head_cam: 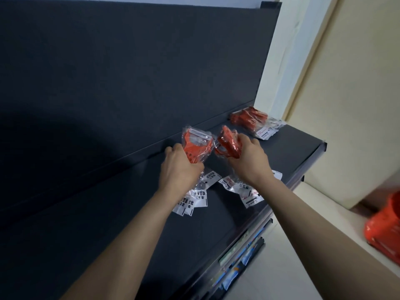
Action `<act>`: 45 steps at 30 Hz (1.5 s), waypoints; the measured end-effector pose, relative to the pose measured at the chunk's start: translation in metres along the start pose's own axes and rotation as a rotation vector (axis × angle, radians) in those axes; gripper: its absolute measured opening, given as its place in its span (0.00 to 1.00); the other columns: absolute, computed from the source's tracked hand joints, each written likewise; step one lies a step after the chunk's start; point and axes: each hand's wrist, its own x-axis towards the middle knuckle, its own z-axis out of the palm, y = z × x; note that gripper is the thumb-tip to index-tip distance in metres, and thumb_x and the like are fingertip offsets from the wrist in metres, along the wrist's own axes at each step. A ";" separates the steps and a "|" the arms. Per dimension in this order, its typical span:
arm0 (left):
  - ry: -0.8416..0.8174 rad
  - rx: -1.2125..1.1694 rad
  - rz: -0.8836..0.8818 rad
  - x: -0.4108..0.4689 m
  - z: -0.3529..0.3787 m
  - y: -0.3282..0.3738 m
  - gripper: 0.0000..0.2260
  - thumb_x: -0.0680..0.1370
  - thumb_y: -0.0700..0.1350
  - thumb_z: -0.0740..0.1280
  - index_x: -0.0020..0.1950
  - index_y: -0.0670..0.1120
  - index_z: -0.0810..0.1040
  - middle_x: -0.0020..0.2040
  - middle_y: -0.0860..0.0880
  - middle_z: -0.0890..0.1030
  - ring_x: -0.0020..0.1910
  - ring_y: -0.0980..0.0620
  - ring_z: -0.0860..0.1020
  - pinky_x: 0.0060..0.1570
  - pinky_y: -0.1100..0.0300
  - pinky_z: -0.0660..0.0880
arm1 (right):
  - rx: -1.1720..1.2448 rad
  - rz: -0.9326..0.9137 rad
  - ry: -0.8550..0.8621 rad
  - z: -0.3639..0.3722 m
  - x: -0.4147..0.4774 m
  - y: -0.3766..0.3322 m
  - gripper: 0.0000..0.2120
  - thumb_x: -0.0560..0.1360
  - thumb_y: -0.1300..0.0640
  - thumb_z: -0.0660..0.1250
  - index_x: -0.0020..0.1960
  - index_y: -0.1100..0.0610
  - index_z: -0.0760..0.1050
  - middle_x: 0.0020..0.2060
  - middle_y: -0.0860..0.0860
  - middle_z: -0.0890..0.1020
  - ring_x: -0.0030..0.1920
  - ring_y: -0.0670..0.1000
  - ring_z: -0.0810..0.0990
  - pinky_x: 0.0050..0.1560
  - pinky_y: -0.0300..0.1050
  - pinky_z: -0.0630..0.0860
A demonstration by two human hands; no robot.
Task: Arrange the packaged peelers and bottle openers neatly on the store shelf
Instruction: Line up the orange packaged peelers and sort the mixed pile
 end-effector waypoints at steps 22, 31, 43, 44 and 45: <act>0.382 0.104 -0.366 0.040 0.121 0.067 0.25 0.71 0.46 0.72 0.58 0.43 0.59 0.58 0.41 0.68 0.49 0.39 0.75 0.45 0.49 0.74 | 0.073 -0.295 -0.446 0.017 0.132 0.088 0.32 0.73 0.51 0.69 0.72 0.56 0.59 0.63 0.59 0.66 0.62 0.62 0.69 0.63 0.53 0.70; 0.215 0.108 -0.400 0.054 0.129 0.058 0.26 0.68 0.47 0.71 0.60 0.42 0.64 0.59 0.44 0.62 0.58 0.44 0.66 0.56 0.49 0.71 | 0.040 -0.360 -0.459 0.012 0.139 0.087 0.13 0.76 0.57 0.61 0.33 0.55 0.66 0.35 0.55 0.72 0.42 0.58 0.73 0.43 0.44 0.63; 0.314 0.169 -0.319 0.072 0.116 0.052 0.16 0.72 0.49 0.69 0.54 0.43 0.69 0.53 0.45 0.73 0.55 0.44 0.69 0.55 0.50 0.68 | 0.174 -0.207 -0.349 0.012 0.155 0.071 0.07 0.76 0.58 0.61 0.45 0.63 0.72 0.43 0.60 0.81 0.45 0.61 0.79 0.45 0.51 0.75; 0.327 0.129 -0.306 0.073 0.114 0.052 0.16 0.71 0.48 0.69 0.52 0.43 0.69 0.51 0.45 0.73 0.53 0.45 0.70 0.53 0.49 0.69 | 0.180 -0.220 -0.339 0.012 0.157 0.069 0.06 0.76 0.59 0.60 0.46 0.62 0.71 0.45 0.61 0.80 0.46 0.62 0.79 0.45 0.51 0.74; 0.341 0.091 -0.294 0.074 0.112 0.053 0.15 0.71 0.47 0.69 0.51 0.43 0.68 0.50 0.45 0.73 0.51 0.45 0.71 0.50 0.50 0.70 | 0.191 -0.234 -0.327 0.011 0.159 0.068 0.05 0.77 0.59 0.59 0.48 0.62 0.69 0.46 0.61 0.80 0.47 0.62 0.78 0.46 0.52 0.74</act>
